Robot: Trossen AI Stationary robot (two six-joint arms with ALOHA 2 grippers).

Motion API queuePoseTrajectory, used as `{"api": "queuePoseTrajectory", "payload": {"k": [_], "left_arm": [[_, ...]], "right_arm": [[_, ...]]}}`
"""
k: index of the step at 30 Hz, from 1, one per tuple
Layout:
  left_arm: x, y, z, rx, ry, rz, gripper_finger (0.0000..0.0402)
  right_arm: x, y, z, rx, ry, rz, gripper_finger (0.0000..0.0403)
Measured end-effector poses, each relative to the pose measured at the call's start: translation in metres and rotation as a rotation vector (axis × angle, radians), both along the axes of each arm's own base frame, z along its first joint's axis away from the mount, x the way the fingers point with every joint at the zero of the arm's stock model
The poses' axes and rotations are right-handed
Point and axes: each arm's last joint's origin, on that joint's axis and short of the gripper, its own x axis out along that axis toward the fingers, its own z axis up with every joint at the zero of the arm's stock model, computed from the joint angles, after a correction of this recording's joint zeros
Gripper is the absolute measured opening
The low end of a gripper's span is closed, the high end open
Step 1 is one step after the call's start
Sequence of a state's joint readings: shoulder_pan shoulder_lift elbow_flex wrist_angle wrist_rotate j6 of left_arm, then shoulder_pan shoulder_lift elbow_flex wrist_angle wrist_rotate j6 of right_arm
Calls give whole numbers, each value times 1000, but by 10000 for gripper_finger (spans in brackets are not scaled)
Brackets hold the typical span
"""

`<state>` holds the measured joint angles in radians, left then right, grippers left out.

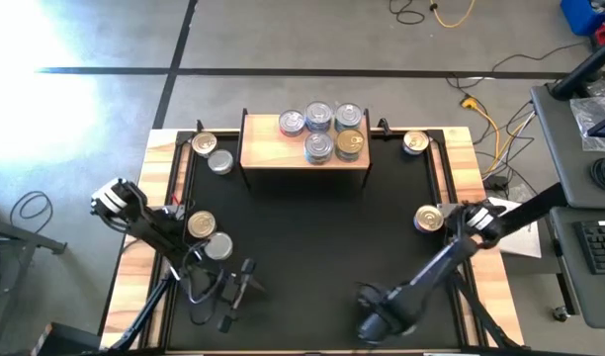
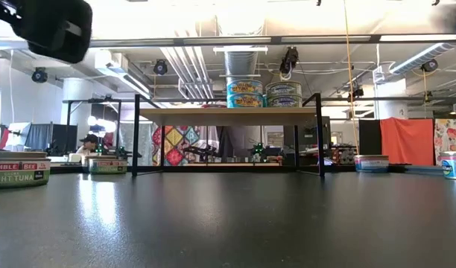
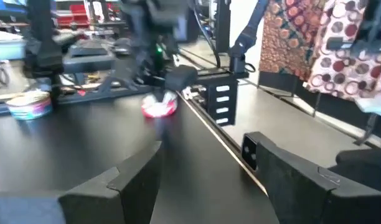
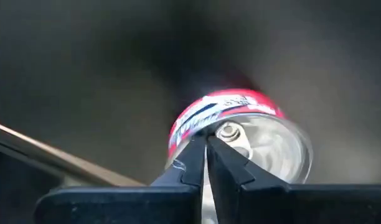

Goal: Stack canned seafood by type on shelf
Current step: Stack the red tuna can on the top of the red tuna can on the shelf

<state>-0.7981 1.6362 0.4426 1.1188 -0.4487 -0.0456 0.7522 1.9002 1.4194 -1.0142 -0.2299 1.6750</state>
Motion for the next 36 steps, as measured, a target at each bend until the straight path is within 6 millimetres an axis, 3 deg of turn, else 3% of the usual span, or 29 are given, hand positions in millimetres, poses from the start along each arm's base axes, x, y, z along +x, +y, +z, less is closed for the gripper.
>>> {"api": "queuePoseTrajectory", "payload": {"k": [4,7,12,16,20,24,28,33,36], "left_arm": [[16,-6,-11,-26,45,19,242],[22,-5,-22,-66,102,37,242],[21,5,-35,-102,173,73,242],[17,22,-38,-110,227,94,262],[14,37,-49,-105,340,119,295],[12,37,-59,-76,403,118,318],[12,34,-64,-76,429,100,323],[13,34,-68,-72,438,117,323],[13,35,-73,-75,444,167,323]], "right_arm": [[33,3,28,-97,-285,138,12],[27,11,39,-108,-259,182,12],[10,13,23,-188,-129,167,12],[28,6,14,-224,-212,240,12],[62,-7,2,-215,-348,377,12],[88,-26,-10,-225,-401,465,12],[103,-41,-12,-240,-422,558,12],[117,-69,-7,-490,-454,622,12],[124,-77,-3,-467,-486,654,12]]}}
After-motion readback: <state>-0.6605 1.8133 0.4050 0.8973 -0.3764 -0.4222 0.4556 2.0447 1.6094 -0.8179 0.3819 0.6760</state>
